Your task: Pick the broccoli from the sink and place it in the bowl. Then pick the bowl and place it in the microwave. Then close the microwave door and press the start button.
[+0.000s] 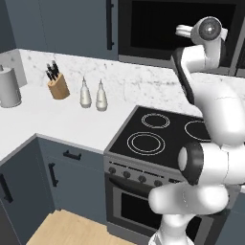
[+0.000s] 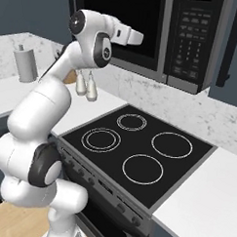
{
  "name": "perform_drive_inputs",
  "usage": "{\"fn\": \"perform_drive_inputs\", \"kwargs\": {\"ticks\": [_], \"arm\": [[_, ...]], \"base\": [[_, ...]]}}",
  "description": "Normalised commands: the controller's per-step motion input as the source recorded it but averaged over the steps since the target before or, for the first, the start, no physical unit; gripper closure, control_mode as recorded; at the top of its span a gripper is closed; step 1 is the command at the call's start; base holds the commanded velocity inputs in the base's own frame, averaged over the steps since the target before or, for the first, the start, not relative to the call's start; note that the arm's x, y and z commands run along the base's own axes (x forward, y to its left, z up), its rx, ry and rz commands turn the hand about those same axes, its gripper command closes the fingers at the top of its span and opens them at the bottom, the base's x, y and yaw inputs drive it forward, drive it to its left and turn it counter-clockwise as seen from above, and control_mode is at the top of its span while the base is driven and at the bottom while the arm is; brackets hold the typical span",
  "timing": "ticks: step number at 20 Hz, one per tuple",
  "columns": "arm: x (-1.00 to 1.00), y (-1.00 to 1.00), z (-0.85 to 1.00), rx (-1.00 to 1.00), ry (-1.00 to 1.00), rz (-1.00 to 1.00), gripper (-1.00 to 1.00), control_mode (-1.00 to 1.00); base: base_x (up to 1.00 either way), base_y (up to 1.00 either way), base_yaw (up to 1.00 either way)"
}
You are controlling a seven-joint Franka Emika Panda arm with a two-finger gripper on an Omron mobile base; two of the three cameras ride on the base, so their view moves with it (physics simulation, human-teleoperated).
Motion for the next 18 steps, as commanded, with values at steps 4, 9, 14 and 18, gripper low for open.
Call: {"fn": "perform_drive_inputs", "kwargs": {"ticks": [4,9,14,18], "arm": [[-1.0,0.14,0.24,-0.01,0.0,0.0,-1.0,-1.0],[-1.0,0.01,0.01,0.0,0.02,0.0,-1.0,-1.0],[-1.0,0.0,-0.02,0.0,0.03,0.0,1.0,-1.0],[-1.0,0.02,-0.16,0.0,0.03,0.0,1.0,-1.0]], "base": [[0.0,0.0,0.0],[0.0,0.0,0.0],[0.0,0.0,0.0],[0.0,0.0,0.0]]}}
